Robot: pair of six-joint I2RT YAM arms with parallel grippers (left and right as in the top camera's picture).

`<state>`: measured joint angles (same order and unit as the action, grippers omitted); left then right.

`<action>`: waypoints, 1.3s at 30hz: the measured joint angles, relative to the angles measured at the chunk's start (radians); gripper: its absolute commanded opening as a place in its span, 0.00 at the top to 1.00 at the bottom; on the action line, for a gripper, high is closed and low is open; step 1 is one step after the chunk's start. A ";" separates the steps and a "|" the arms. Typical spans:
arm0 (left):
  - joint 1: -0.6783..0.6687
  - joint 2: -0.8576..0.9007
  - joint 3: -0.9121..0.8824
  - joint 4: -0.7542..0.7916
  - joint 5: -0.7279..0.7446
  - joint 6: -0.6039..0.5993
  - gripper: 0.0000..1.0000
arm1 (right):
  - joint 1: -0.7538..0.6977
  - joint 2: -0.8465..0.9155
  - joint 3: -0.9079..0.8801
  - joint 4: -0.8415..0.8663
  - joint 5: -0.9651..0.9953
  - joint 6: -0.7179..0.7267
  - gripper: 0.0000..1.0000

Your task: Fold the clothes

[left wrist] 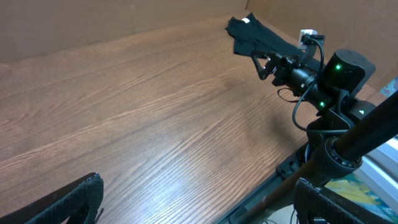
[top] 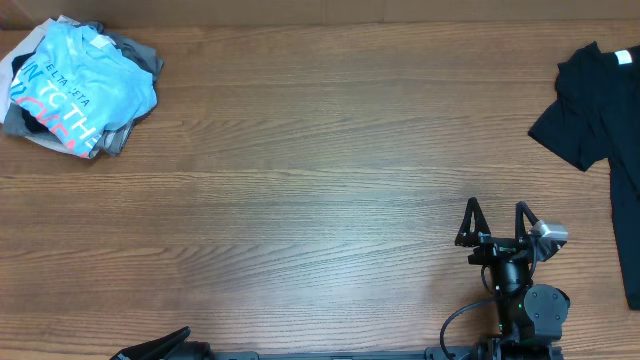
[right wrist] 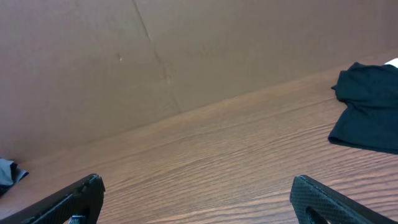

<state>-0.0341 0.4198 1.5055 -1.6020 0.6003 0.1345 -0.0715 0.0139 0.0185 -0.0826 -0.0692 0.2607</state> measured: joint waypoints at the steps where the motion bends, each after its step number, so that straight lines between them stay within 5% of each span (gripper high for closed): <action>1: 0.000 0.000 0.000 0.000 0.000 0.000 0.00 | 0.000 0.000 0.000 0.000 0.000 0.000 0.00; 25: 0.000 0.000 -0.003 -0.010 -0.015 -0.005 0.00 | 0.000 0.000 0.000 0.000 0.000 0.000 0.00; 32: 0.000 -0.036 -0.162 0.225 -0.108 -0.119 0.00 | 0.000 0.000 0.000 0.000 0.000 0.000 0.00; 39: 0.000 -0.236 -0.605 0.690 -0.175 -0.166 0.00 | 0.000 0.000 0.000 -0.001 0.000 0.000 0.00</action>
<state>-0.0341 0.1837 0.9009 -0.9115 0.4252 -0.0315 -0.0715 0.0139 0.0185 -0.0837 -0.0689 0.2604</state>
